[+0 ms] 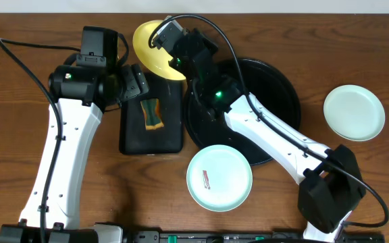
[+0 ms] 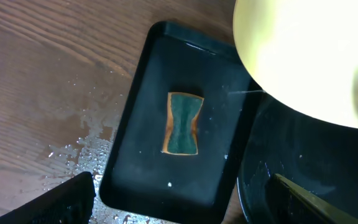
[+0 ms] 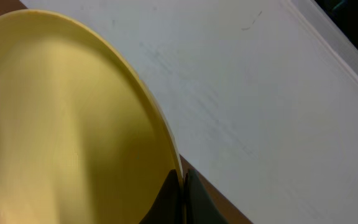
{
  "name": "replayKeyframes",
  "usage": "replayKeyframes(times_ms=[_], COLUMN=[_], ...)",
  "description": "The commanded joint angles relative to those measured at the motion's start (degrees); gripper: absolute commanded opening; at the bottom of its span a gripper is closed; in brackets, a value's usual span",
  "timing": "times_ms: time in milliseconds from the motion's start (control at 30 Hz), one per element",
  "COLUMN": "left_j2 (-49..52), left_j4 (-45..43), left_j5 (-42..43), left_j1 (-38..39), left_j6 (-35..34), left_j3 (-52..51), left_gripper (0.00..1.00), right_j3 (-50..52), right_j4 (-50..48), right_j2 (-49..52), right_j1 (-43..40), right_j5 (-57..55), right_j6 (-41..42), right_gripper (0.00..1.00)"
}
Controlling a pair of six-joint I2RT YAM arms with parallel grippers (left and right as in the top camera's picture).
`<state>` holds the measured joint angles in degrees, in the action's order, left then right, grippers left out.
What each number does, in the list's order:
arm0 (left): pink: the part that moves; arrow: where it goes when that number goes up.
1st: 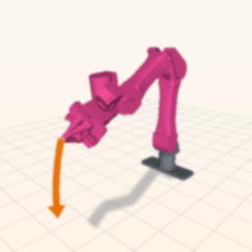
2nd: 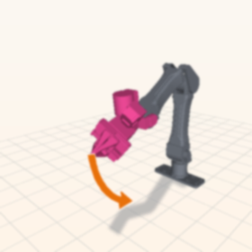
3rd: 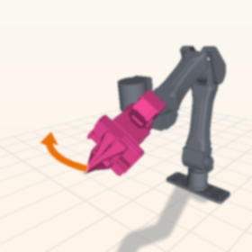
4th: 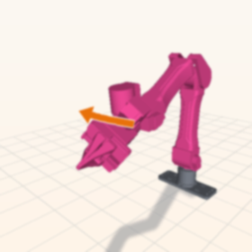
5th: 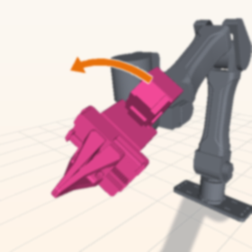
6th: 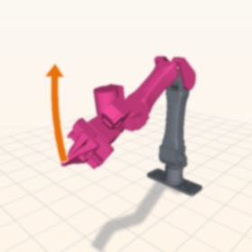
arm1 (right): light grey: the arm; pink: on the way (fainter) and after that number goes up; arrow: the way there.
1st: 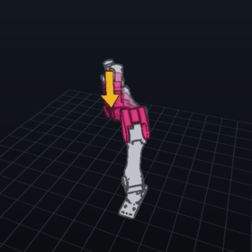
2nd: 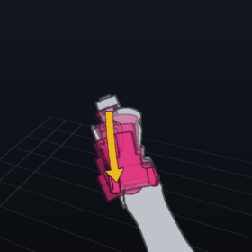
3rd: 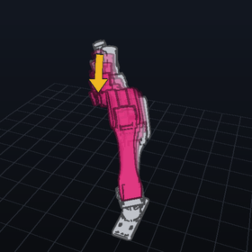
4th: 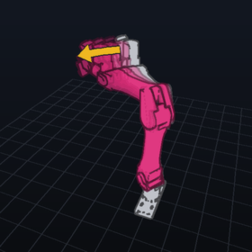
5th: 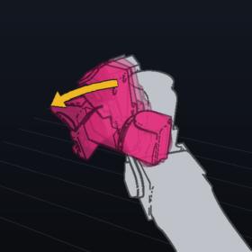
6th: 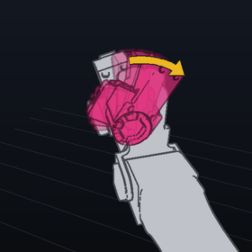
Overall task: Clean dirty plates on tray and stack at the side
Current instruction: 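Carry the yellow plate right and set it on the green plate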
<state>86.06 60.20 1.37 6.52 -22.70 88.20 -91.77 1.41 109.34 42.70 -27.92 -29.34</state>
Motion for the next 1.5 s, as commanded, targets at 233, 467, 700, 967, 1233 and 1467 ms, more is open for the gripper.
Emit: replayKeyframes(times_ms=[233,467,700,967,1233,1467], left_j2=[-0.2,-0.2,-0.2,-0.2,-0.2,-0.2], left_j4=[0.2,0.2,0.2,0.2,0.2,0.2], left_j5=[-0.3,-0.3,-0.3,-0.3,-0.3,-0.3], left_j1=[-0.1,-0.1,-0.1,-0.1,-0.1,-0.1], left_j6=[-0.1,-0.1,-0.1,-0.1,-0.1,-0.1], left_j3=[0.8,0.8,0.8,0.8,0.8,0.8], left_gripper=[0.88,0.88,0.89,0.89,0.89,0.89], right_j3=[-0.2,-0.2,-0.2,-0.2,-0.9,-0.9], right_j4=[-1.0,-2.1,-2.1,8.9,21.7,31.8], right_j2=[-0.3,-0.3,-0.3,-0.3,-5.6,-10.3], right_j1=[2.0,2.3,2.5,-0.9,-16.5,-41.1], right_j5=[-0.5,-0.6,-0.8,1.8,28.3,44.0], right_j6=[-5.7,-6.9,-7.4,15.8,48.5,60.3], right_gripper=[0.01,0.01,0.01,0.01,0.01,0.01])
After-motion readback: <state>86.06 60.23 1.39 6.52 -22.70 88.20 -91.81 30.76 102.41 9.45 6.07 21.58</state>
